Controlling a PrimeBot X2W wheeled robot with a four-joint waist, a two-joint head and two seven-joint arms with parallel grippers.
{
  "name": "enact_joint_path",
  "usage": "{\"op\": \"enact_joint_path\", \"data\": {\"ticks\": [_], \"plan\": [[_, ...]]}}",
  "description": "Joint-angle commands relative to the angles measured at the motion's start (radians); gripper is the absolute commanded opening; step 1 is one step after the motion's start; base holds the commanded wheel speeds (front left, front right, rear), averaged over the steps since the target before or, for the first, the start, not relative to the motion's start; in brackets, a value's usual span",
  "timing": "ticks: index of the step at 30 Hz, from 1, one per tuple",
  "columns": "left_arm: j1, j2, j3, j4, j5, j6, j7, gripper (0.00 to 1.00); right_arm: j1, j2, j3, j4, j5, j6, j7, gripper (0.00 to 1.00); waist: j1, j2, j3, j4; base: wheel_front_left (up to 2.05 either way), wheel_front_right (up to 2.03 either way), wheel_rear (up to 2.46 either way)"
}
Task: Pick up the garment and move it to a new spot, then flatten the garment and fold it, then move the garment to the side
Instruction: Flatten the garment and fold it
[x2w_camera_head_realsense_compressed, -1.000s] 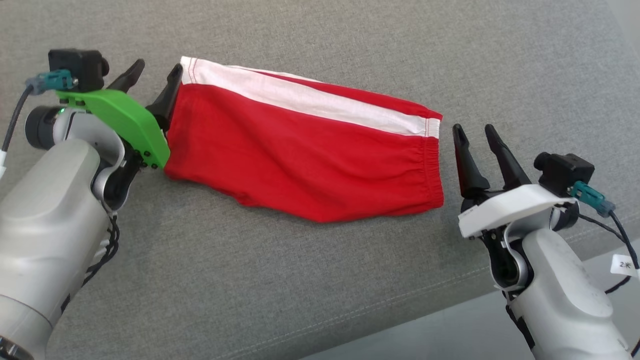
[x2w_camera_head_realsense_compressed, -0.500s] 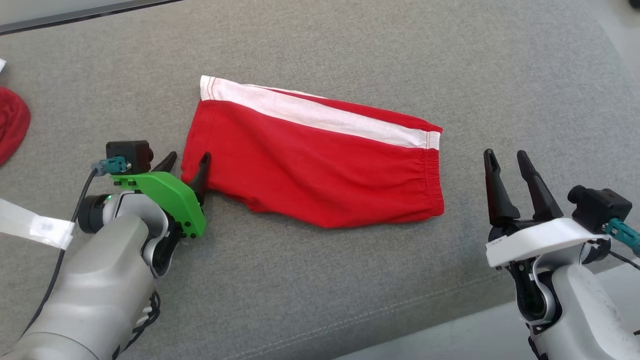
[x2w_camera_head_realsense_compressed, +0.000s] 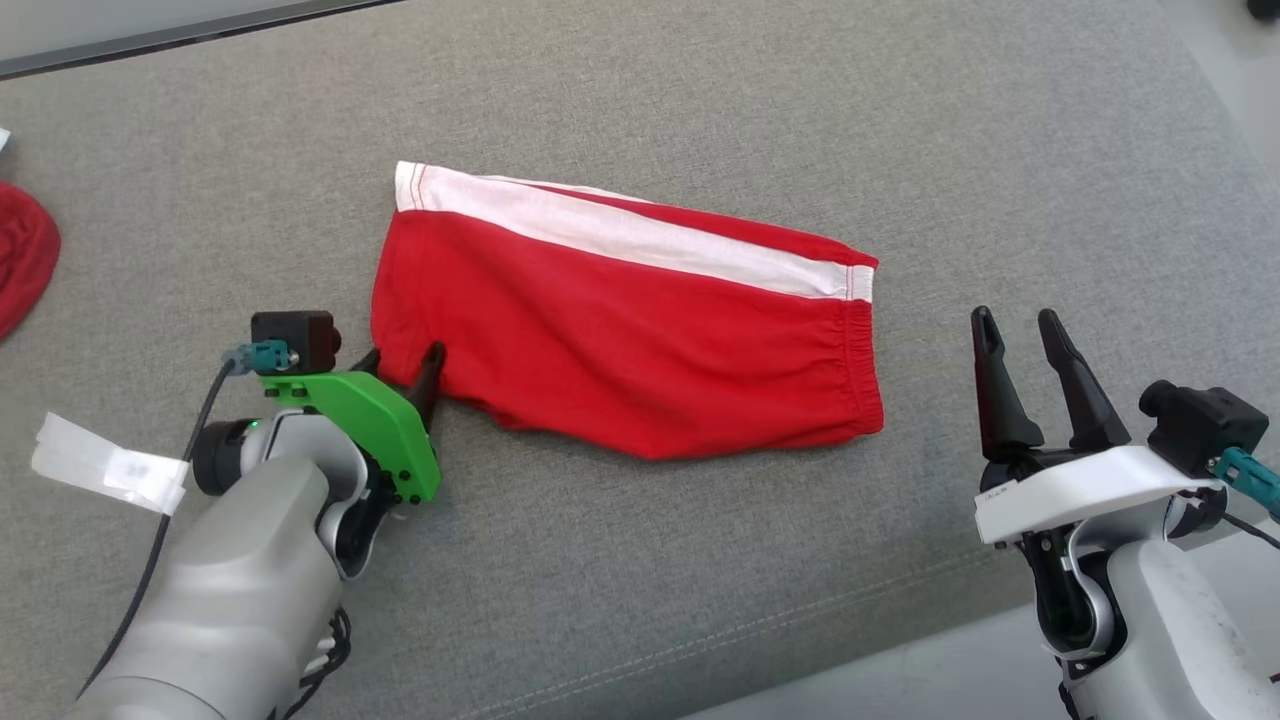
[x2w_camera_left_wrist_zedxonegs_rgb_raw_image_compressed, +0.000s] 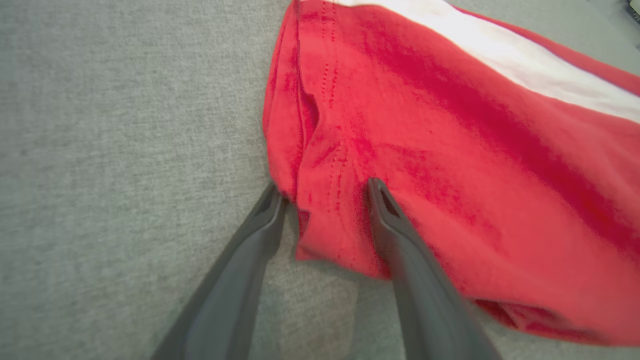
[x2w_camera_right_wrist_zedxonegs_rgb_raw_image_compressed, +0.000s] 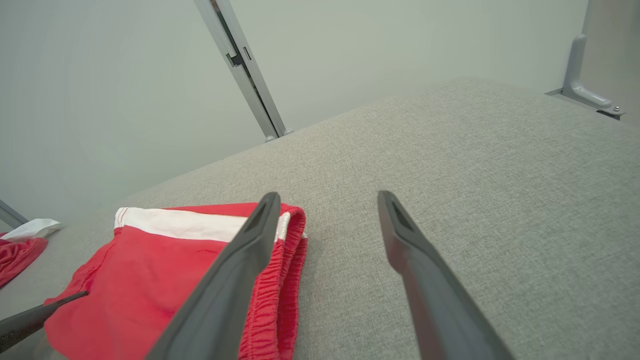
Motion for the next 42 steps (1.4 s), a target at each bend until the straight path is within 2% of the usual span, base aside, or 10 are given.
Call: {"op": "enact_joint_path", "data": {"ticks": [1,9,21,26,33,38,42], "plan": [[0.039,-0.02,-0.013,-0.002,-0.006,-0.011,0.001,0.0,0.01,-0.001,-0.001,-0.001,-0.008,-0.001,0.004,1.0,0.0,-0.0001,-0.011,0.007,0.0,0.0,0.0],[0.048,-0.056,0.043,0.025,-0.042,-0.012,-0.09,0.0,0.019,-0.002,0.005,0.008,-0.01,-0.001,0.003,1.0,0.0,-0.0001,-0.044,0.018,0.0,0.0,0.0],[0.092,-0.084,0.17,0.024,-0.087,0.0,-0.119,0.0,0.045,-0.008,-0.01,0.01,-0.016,-0.001,-0.001,1.0,0.0,-0.0001,-0.081,0.053,0.0,0.0,0.0],[0.167,-0.077,0.27,-0.061,-0.038,0.04,-0.118,0.0,0.063,-0.018,-0.028,0.005,-0.011,-0.001,0.015,1.0,0.0,-0.0001,-0.102,0.093,0.0,0.0,0.0],[0.338,-0.097,0.395,-0.262,0.059,0.131,-0.118,0.0,0.063,-0.04,-0.028,0.005,-0.008,-0.001,0.067,1.0,0.0,-0.0001,-0.13,0.144,0.0,0.0,0.0],[0.457,-0.121,0.423,-0.406,0.108,0.188,-0.118,0.0,0.038,-0.05,-0.022,0.023,-0.001,-0.001,0.126,1.0,0.0,-0.0001,-0.138,0.173,0.0,0.0,0.0],[0.504,-0.117,0.415,-0.467,0.134,0.213,-0.118,0.0,0.013,-0.06,-0.005,0.051,0.004,-0.001,0.159,1.0,0.0,-0.0001,-0.139,0.189,0.0,0.0,0.0]]}}
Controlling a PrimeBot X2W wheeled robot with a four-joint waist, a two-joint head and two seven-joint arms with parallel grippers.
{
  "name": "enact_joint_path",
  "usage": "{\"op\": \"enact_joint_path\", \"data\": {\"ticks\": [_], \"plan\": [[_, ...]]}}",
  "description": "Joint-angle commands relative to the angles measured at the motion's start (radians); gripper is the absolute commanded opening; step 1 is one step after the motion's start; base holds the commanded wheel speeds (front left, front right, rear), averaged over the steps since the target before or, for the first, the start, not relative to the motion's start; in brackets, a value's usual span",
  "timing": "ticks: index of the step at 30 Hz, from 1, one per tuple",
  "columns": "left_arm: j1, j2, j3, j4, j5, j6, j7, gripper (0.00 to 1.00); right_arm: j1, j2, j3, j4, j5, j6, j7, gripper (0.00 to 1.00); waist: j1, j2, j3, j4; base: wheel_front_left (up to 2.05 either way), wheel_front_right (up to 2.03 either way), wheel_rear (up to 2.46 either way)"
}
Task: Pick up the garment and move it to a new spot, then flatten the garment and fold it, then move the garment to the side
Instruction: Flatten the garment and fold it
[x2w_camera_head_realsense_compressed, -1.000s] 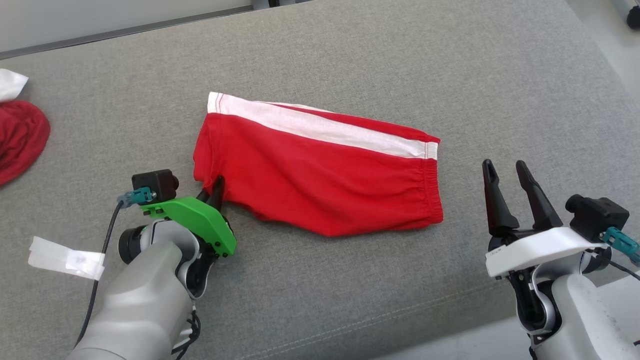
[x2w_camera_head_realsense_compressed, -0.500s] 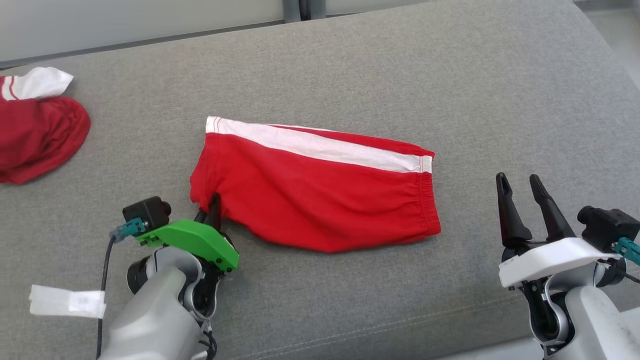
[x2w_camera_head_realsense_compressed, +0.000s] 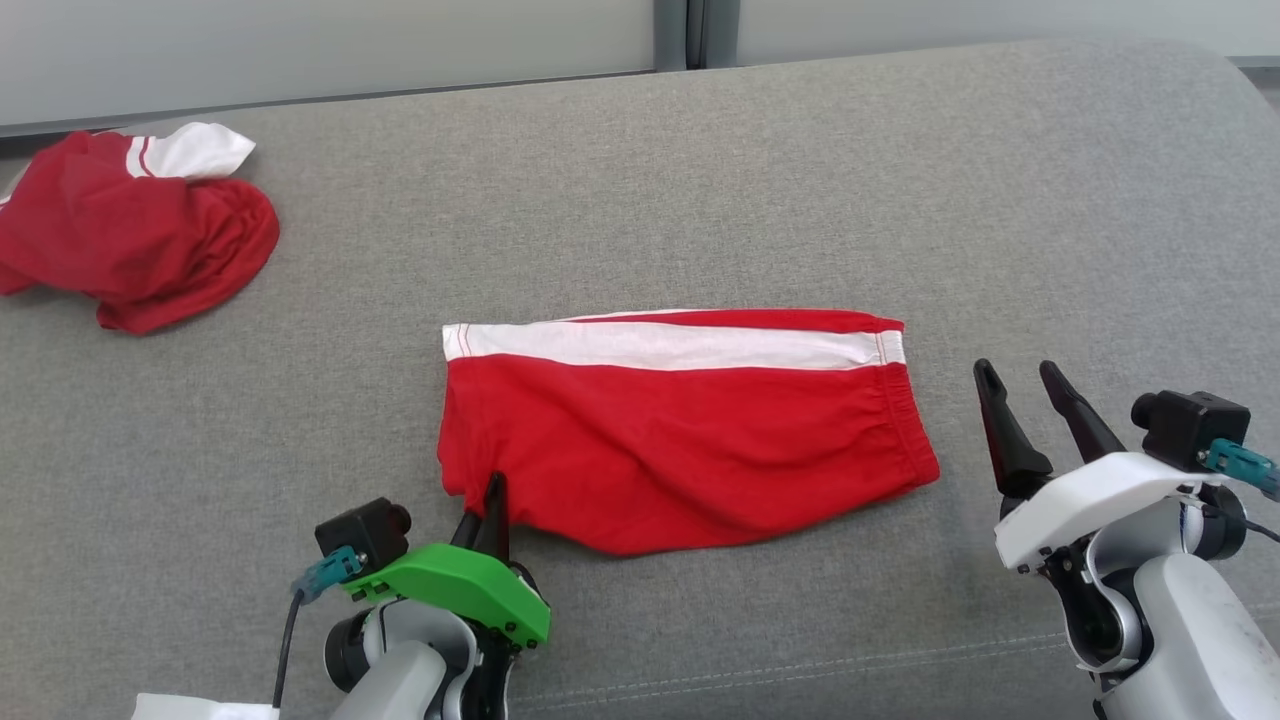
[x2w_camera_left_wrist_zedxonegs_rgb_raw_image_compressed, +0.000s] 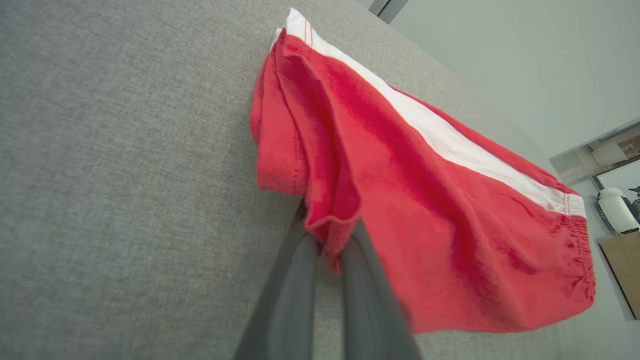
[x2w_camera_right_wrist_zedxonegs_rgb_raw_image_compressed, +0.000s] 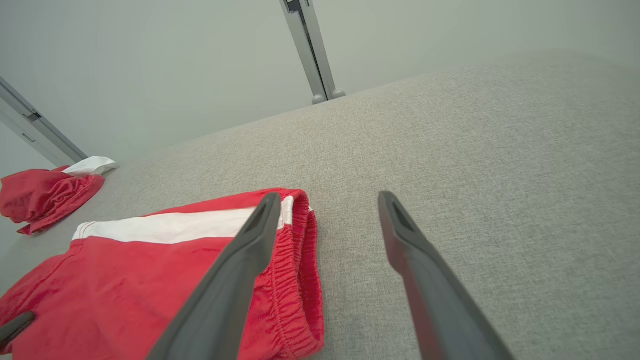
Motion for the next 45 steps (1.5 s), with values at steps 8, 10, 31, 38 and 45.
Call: {"op": "enact_joint_path", "data": {"ticks": [8,10,31,38,45], "plan": [[0.017,0.05,0.003,-0.075,0.127,0.043,-0.005,1.0,-0.049,-0.02,0.045,0.084,0.023,-0.001,0.056,1.0,0.0,-0.0001,-0.012,0.031,0.0,0.0,0.0],[0.034,0.072,0.015,-0.095,0.16,0.058,-0.005,1.0,-0.045,-0.025,0.052,0.094,0.026,-0.001,0.064,1.0,0.0,-0.0001,-0.014,0.036,0.0,0.0,0.0],[0.179,0.12,0.125,-0.347,0.303,0.139,-0.004,1.0,-0.119,-0.029,0.08,0.315,0.208,-0.001,0.124,1.0,0.0,-0.0001,0.003,0.137,0.0,0.0,0.0],[0.167,0.12,0.12,-0.363,0.306,0.142,0.001,1.0,-0.188,-0.058,0.116,0.414,0.283,-0.001,0.185,1.0,0.0,-0.0001,0.014,0.17,0.0,0.0,0.0],[0.174,0.128,0.119,-0.368,0.302,0.144,0.0,1.0,-0.229,-0.083,0.174,0.476,0.35,-0.001,0.216,0.27,0.0,-0.0001,0.016,0.183,0.0,0.0,0.0]]}}
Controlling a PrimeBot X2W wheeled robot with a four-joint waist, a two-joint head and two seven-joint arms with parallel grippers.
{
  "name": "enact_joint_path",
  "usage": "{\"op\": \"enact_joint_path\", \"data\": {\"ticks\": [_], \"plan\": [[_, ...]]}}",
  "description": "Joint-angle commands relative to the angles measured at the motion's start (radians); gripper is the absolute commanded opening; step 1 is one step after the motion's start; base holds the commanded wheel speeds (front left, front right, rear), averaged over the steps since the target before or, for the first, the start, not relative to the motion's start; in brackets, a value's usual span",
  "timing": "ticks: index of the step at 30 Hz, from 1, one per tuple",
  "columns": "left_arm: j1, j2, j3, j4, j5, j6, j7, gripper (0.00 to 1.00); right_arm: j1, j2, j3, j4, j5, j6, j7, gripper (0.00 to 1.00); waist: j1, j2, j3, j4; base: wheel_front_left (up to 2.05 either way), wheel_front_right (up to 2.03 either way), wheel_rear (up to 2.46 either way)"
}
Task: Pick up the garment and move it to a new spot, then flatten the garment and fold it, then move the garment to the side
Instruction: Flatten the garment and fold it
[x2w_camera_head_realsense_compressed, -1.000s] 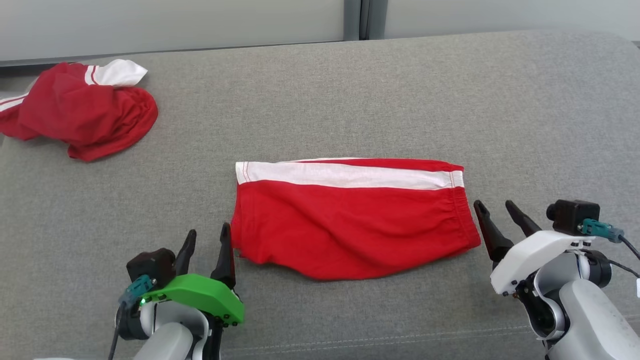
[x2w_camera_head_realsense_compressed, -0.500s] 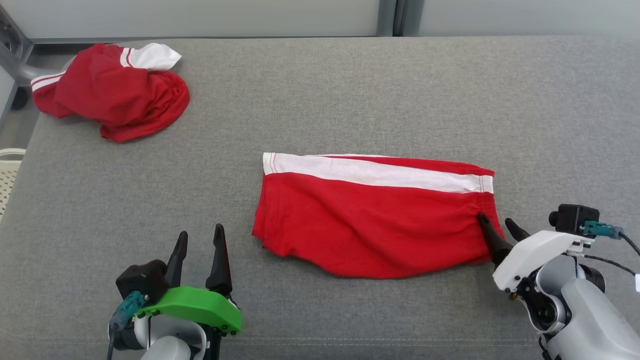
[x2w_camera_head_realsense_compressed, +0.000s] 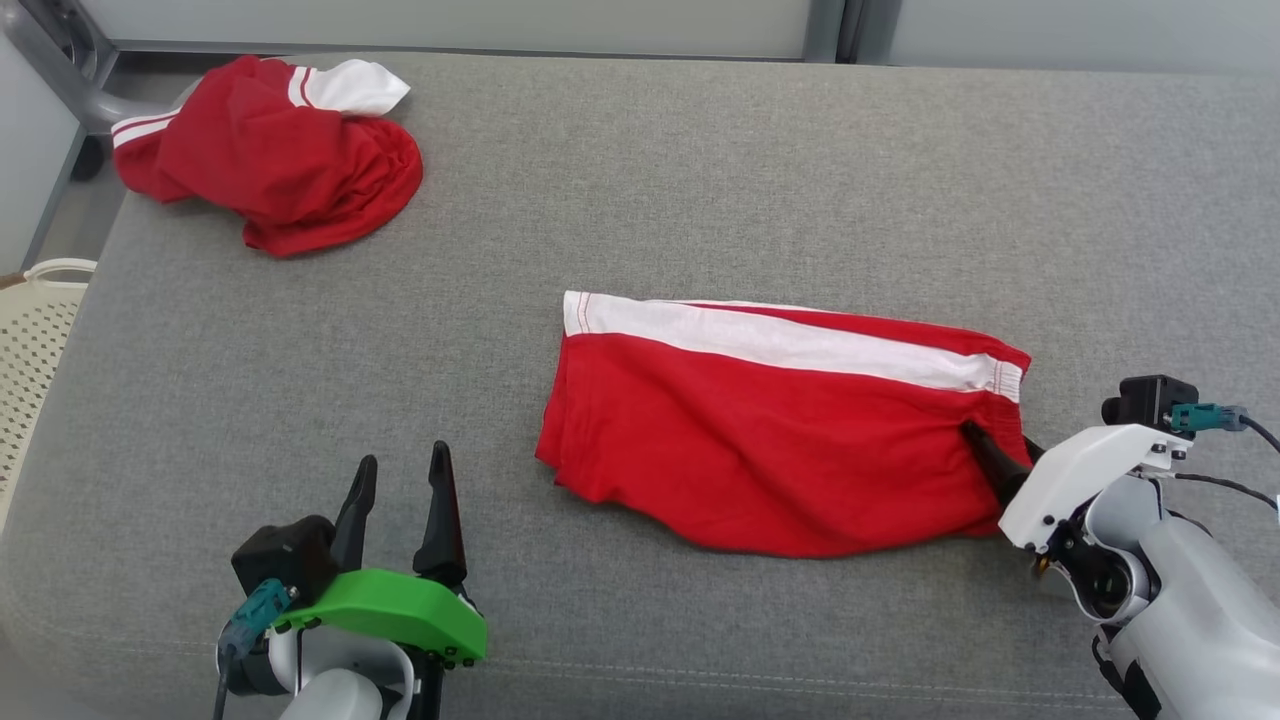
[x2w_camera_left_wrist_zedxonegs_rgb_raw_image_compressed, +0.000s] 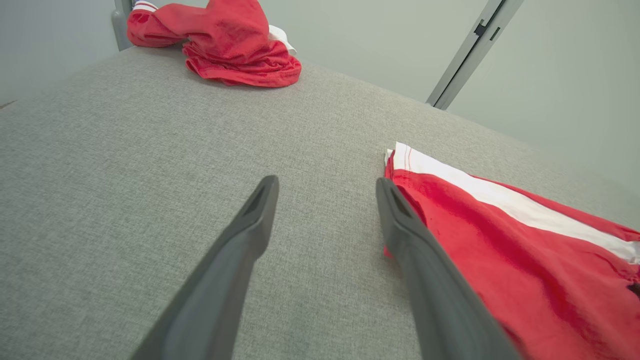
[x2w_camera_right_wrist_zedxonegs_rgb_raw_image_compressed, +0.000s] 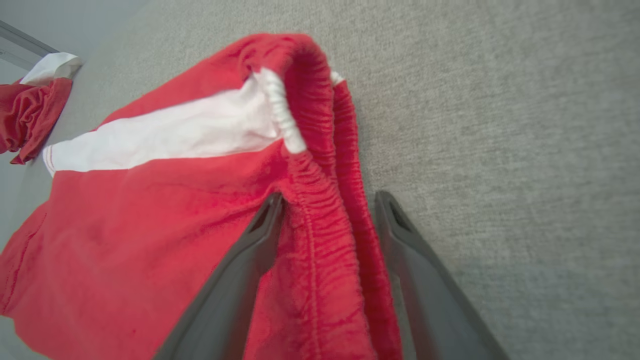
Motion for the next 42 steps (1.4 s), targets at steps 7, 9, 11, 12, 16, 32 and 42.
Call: {"op": "enact_joint_path", "data": {"ticks": [7,9,11,12,16,32,42], "plan": [[0.023,0.014,-0.001,-0.005,0.004,0.003,-0.001,1.0,-0.016,-0.033,0.075,-0.007,0.08,-0.001,0.009,0.0,0.0,0.0,-0.02,-0.017,0.0,0.0,0.0],[0.023,0.02,-0.006,-0.011,0.01,0.002,0.002,1.0,-0.007,-0.052,0.087,-0.039,0.138,-0.001,0.03,0.0,0.0,0.0,-0.029,-0.027,0.0,0.0,0.0],[0.02,0.024,-0.007,-0.015,0.013,0.003,0.003,1.0,-0.006,-0.071,0.09,-0.05,0.156,-0.001,0.038,0.0,0.0,0.0,-0.033,-0.032,0.0,0.0,0.0],[0.017,0.026,-0.009,-0.022,0.016,0.004,0.005,1.0,-0.005,-0.092,0.096,-0.06,0.169,-0.001,0.046,0.0,0.0,0.0,-0.036,-0.037,0.0,0.0,0.0],[0.011,0.038,-0.012,-0.051,0.027,0.011,0.009,1.0,-0.011,-0.167,0.112,-0.086,0.198,-0.001,0.065,0.0,0.0,0.0,-0.048,-0.063,0.0,0.0,0.0],[0.001,0.07,-0.043,-0.1,0.061,0.039,0.04,1.0,-0.019,-0.361,0.078,-0.103,0.204,-0.001,0.123,0.0,0.0,0.0,-0.066,-0.145,0.0,0.0,0.0],[0.007,0.071,-0.024,-0.091,0.048,0.044,0.03,1.0,-0.026,-0.306,0.055,-0.192,0.226,-0.001,0.2,0.0,0.0,0.0,-0.076,-0.154,0.0,0.0,0.0]]}}
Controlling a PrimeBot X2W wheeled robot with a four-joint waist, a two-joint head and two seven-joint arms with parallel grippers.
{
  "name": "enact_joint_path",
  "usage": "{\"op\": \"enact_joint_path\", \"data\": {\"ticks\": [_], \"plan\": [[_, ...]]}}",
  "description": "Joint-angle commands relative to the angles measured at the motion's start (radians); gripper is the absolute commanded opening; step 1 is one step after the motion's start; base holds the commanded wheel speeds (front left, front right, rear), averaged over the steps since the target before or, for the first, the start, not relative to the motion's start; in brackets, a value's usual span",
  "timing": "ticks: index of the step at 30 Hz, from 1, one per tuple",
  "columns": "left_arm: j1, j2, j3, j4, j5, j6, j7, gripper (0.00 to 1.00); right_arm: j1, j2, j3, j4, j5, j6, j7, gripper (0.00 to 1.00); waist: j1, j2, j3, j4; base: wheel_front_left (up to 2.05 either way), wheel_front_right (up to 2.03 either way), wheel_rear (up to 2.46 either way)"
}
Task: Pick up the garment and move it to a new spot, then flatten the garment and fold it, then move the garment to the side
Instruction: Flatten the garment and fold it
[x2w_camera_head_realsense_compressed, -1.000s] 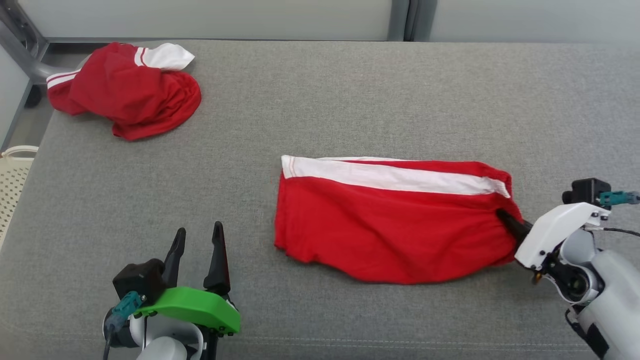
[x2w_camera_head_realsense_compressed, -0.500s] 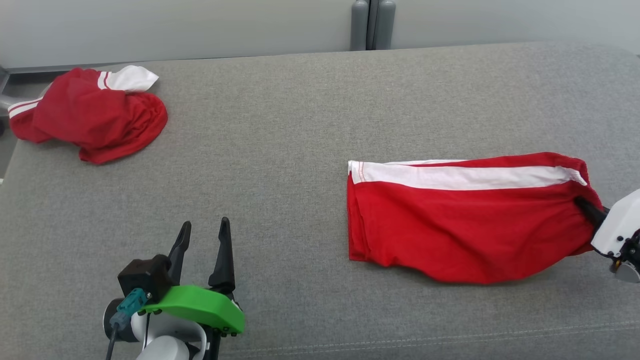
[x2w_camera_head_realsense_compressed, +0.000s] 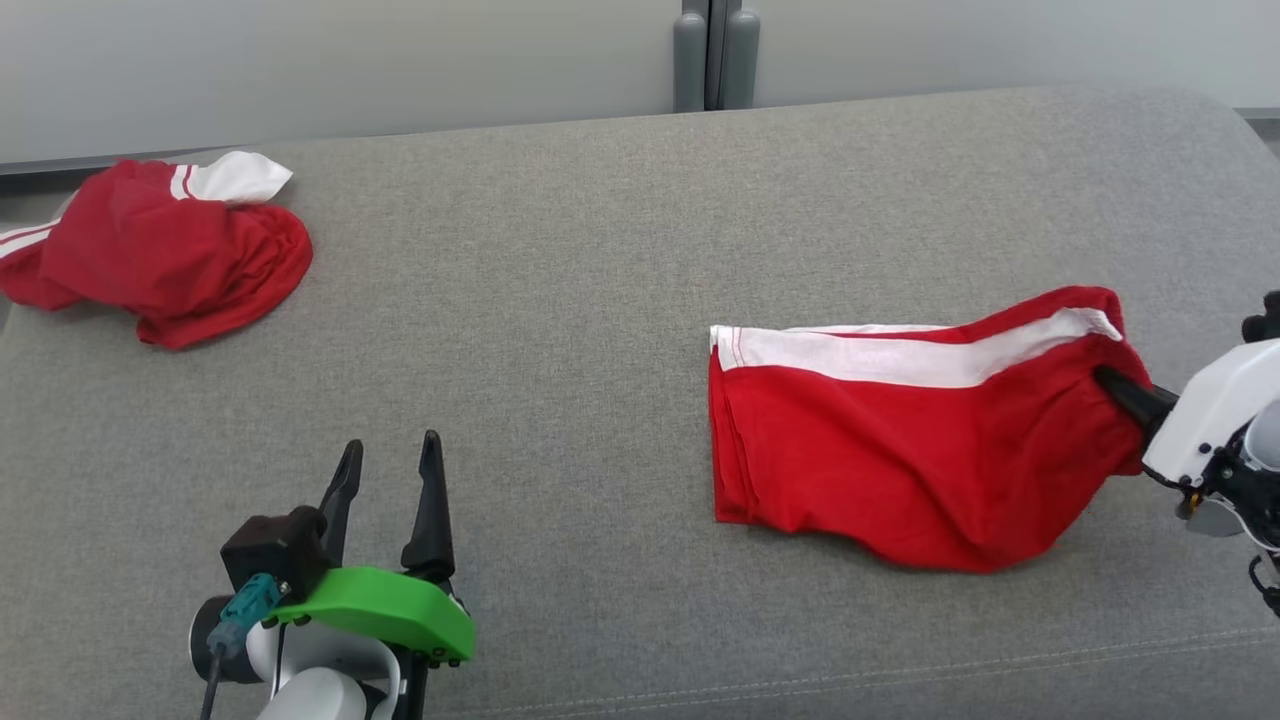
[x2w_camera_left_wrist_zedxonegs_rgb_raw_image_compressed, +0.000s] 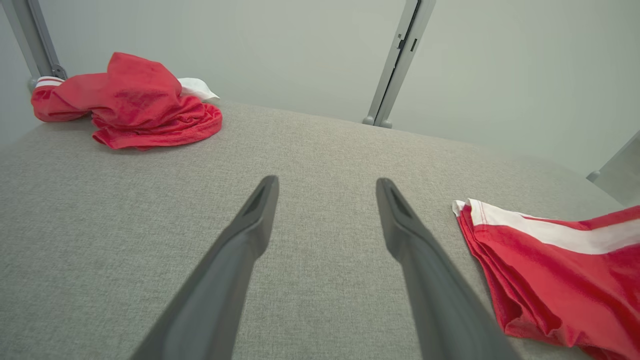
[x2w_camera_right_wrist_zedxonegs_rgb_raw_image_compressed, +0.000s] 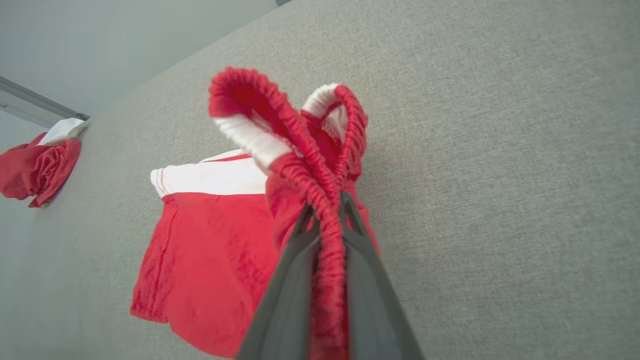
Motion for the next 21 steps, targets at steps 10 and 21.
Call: {"op": "enact_joint_path", "data": {"ticks": [10,21], "plan": [[0.029,-0.031,0.011,0.016,-0.027,-0.022,-0.023,1.0,-0.051,0.155,-0.058,-0.09,-0.051,0.0,0.15,0.0,0.0,-0.0001,-0.035,0.049,0.0,0.0,0.0],[0.015,-0.063,0.01,0.034,-0.025,-0.049,-0.032,1.0,-0.099,0.34,-0.112,-0.019,-0.245,0.0,0.231,0.0,0.0,-0.0001,-0.038,0.132,0.0,0.0,0.0]]}}
